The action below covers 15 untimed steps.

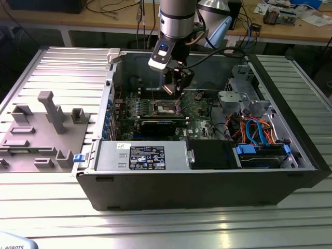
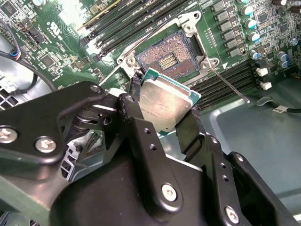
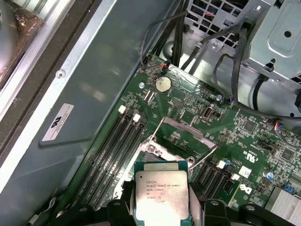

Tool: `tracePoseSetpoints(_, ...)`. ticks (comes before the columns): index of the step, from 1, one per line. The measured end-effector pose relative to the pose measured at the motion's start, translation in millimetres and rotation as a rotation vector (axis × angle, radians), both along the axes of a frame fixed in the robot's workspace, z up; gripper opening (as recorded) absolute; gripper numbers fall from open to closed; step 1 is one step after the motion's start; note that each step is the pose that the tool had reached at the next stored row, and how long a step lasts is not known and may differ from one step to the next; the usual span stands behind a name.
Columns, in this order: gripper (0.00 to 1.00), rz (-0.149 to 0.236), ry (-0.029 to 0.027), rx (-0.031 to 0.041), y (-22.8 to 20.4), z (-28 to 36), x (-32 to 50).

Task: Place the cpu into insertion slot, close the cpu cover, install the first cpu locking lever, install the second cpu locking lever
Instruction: 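Place the cpu into insertion slot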

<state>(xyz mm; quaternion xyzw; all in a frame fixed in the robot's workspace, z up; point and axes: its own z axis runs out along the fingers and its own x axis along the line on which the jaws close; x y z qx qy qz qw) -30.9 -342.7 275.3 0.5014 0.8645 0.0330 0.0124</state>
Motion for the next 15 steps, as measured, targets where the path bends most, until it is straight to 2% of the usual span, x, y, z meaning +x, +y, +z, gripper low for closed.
tracePoseSetpoints(15, 0.55, -0.019, 0.0, 0.0, 0.0, -0.2, 0.0)
